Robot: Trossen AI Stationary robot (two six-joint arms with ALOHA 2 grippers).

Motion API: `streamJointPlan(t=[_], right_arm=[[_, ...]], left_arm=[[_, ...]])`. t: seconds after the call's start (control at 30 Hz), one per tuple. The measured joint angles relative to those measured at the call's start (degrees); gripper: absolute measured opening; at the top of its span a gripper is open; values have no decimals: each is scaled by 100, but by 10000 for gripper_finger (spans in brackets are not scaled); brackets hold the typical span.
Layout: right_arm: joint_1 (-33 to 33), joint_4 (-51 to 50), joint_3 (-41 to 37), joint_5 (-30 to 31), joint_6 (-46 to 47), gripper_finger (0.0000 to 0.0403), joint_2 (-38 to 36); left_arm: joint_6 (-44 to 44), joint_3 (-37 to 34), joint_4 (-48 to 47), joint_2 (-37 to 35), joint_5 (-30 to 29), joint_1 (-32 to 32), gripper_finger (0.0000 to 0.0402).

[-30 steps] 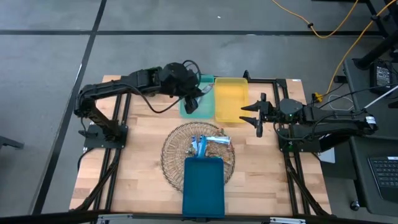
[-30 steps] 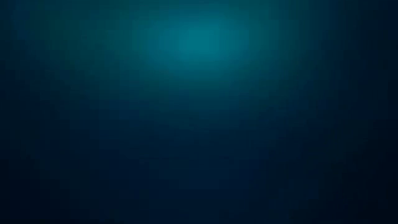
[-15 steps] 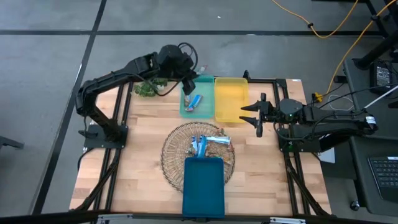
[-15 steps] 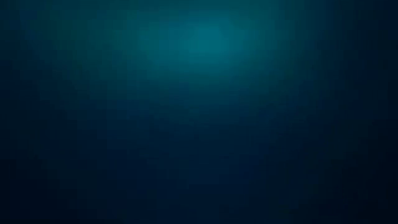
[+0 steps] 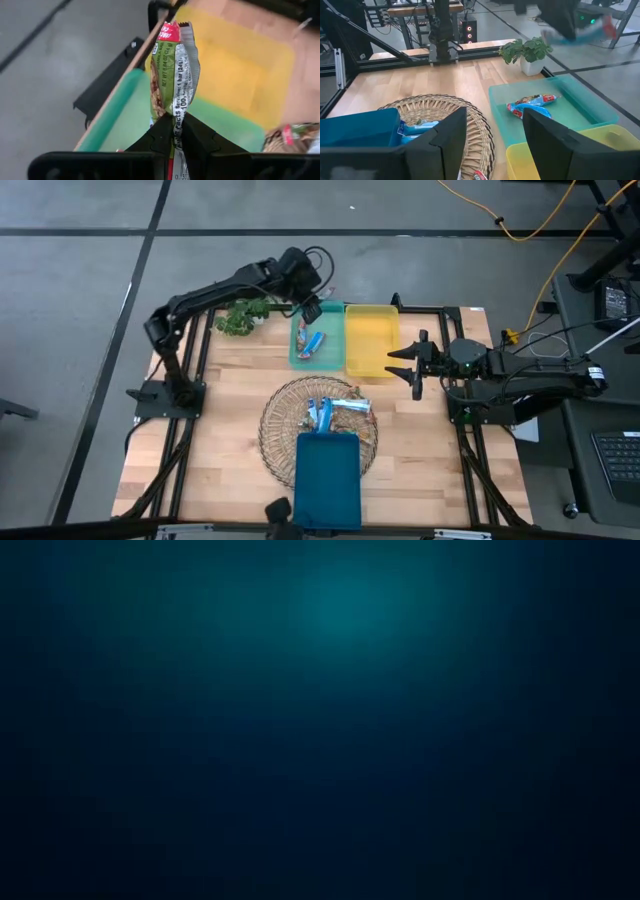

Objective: Pick and place Granola Bars by type
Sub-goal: Put the red granola bar into the green container

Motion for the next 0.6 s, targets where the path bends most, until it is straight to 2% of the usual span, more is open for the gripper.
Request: streamJointPlan(t=[0.27, 0.47, 0.6], right_arm=[[1, -4, 0, 2, 0, 196, -2], [-1, -6, 0, 9, -7, 196, 0], [0, -7, 0, 54, -12, 196, 0]], left_arm=[[30, 0, 2, 847, 408, 226, 31], [-300, 0, 225, 1275, 996, 385, 35], [-294, -2, 281, 1318, 952, 389, 35]])
